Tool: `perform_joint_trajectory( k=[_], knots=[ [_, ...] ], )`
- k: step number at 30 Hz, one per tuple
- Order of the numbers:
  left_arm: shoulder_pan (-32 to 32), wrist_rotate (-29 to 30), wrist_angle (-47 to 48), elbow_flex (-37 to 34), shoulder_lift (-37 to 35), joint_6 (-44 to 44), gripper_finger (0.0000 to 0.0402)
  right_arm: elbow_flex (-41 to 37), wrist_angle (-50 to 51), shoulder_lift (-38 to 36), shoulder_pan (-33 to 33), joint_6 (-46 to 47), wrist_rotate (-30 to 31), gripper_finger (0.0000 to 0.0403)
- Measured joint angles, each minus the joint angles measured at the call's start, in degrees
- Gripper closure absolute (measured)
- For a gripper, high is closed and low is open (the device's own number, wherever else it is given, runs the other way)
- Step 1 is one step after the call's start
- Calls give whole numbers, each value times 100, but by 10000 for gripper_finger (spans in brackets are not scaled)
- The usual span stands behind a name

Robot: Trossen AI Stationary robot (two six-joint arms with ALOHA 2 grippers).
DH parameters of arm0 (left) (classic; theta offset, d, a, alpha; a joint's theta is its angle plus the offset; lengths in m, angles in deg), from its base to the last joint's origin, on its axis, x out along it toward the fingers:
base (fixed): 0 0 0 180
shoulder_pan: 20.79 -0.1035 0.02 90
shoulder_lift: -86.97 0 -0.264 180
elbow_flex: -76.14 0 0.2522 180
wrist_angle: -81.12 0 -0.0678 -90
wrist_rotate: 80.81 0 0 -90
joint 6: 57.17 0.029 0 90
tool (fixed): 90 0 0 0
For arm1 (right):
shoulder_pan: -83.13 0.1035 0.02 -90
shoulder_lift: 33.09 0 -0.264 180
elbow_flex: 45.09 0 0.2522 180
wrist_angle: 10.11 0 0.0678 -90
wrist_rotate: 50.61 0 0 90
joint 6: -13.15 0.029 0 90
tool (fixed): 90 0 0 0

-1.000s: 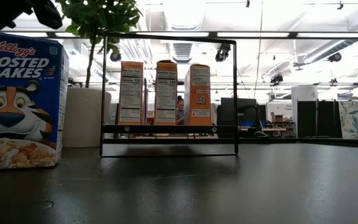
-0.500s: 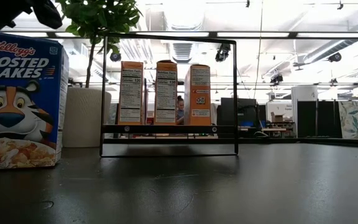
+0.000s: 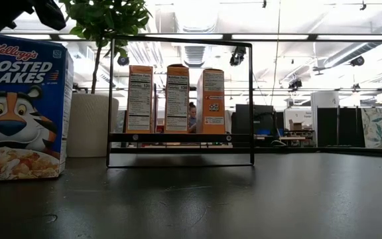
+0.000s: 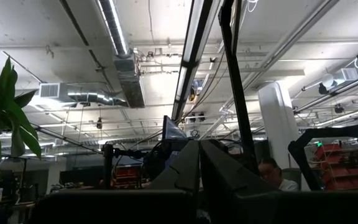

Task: Stack cereal on shelf
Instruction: Put the right red cereal box on the shelf aligned with the other red cereal box

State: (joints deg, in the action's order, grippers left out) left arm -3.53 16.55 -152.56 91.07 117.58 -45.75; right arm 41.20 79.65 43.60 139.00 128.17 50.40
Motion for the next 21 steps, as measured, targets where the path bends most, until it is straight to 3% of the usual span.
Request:
perform_joint_trajectory(
  k=[6,10,16,21],
  knots=[
    [0,0,4,0,4,0,402,-217,446,0,56,577,-814,102],
    [0,0,6,0,0,0,402,-342,422,0,131,838,-919,74],
    [0,2,10,0,0,0,402,-567,97,35,166,920,-952,63],
    [0,2,11,0,4,2,402,-987,-337,35,164,912,-955,77]
  ],
)
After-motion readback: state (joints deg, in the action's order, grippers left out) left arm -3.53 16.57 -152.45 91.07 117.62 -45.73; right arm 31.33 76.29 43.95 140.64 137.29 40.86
